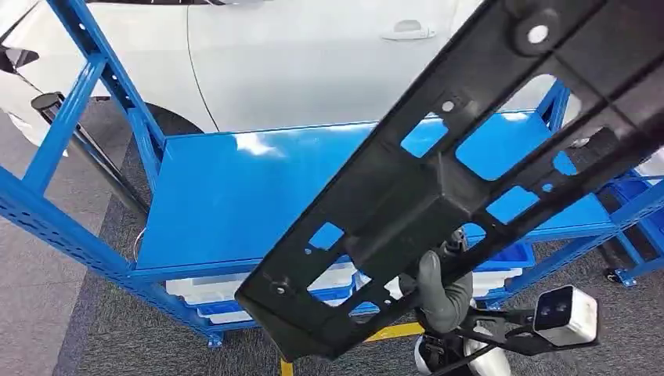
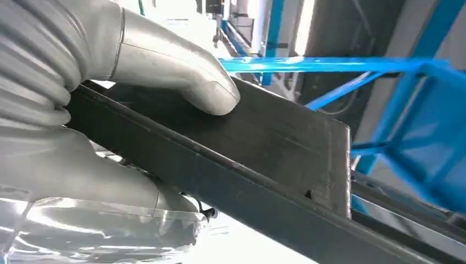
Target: Take the parts from the cabinet and place them on the table.
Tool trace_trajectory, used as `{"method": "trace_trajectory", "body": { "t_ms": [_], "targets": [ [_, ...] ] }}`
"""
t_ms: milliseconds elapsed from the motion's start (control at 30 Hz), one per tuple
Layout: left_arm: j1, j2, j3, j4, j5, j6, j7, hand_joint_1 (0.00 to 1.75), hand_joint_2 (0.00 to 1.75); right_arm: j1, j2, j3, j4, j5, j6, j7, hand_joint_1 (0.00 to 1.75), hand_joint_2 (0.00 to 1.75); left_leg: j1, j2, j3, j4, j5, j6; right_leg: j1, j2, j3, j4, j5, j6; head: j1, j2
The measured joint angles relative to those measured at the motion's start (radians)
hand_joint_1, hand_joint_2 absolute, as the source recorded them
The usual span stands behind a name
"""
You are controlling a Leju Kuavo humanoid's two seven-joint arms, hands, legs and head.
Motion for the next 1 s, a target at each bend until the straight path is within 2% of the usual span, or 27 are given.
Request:
{"method": "trace_trajectory", "body": {
  "t_ms": [200,567,700,867,900,933,967,1000],
  "targets": [
    [0.001,0.0,0.0,0.0,-0.001,0.0,0.0,0.0,1.75,0.008,0.03,0.016,0.09,-0.018,-0.014,0.022,1.75,1.75,0.0,0.0,0.0,0.0,0.0,0.0,0.0,0.0,-0.001,0.0,0.0,0.0,0.0,0.0],
    [0.007,0.0,0.006,0.0,0.027,-0.006,0.006,0.0,1.75,0.05,0.055,0.026,0.115,0.004,0.005,0.035,1.75,1.75,-0.001,0.0,0.0,0.003,-0.004,0.0,-0.004,0.0,0.001,-0.001,-0.002,0.001,0.0,0.0],
    [0.012,0.0,0.018,0.0,0.032,-0.007,-0.001,0.0,1.75,0.063,0.055,0.032,0.119,0.017,0.017,0.032,1.75,1.75,-0.002,0.0,0.0,0.006,-0.008,0.004,-0.006,0.0,0.003,-0.001,-0.004,0.004,0.0,0.0],
    [0.012,0.0,0.019,0.0,0.031,-0.006,-0.01,0.0,1.75,0.082,0.055,0.033,0.118,0.035,0.024,0.025,1.75,1.75,-0.006,0.0,0.003,0.007,-0.014,0.015,-0.008,0.0,0.01,-0.006,-0.006,0.014,0.0,0.0],
    [0.013,0.0,0.019,0.0,0.029,-0.006,-0.01,0.0,1.75,0.086,0.055,0.033,0.116,0.039,0.024,0.024,1.75,1.75,0.002,0.002,0.011,-0.005,-0.009,0.019,-0.002,0.0,0.013,-0.005,-0.01,0.02,0.0,0.0],
    [0.013,0.0,0.019,0.0,0.027,-0.006,-0.01,0.0,1.75,0.091,0.055,0.033,0.116,0.042,0.024,0.022,1.75,1.75,0.005,0.003,0.017,-0.011,-0.008,0.023,-0.006,0.0,0.01,0.017,-0.028,0.019,0.0,0.0],
    [0.012,0.0,0.019,0.0,0.027,-0.006,-0.01,0.0,1.75,0.093,0.055,0.033,0.116,0.045,0.024,0.021,1.75,1.75,0.006,0.005,0.018,-0.012,-0.008,0.025,-0.007,0.0,-0.013,0.074,-0.07,0.019,0.0,0.0],
    [0.012,0.0,0.019,0.0,0.027,-0.006,-0.011,0.0,1.75,0.096,0.055,0.033,0.116,0.048,0.024,0.02,1.75,1.75,0.006,0.006,0.019,-0.011,-0.008,0.025,-0.008,0.0,-0.051,0.155,-0.117,0.02,0.0,0.0]
  ]
}}
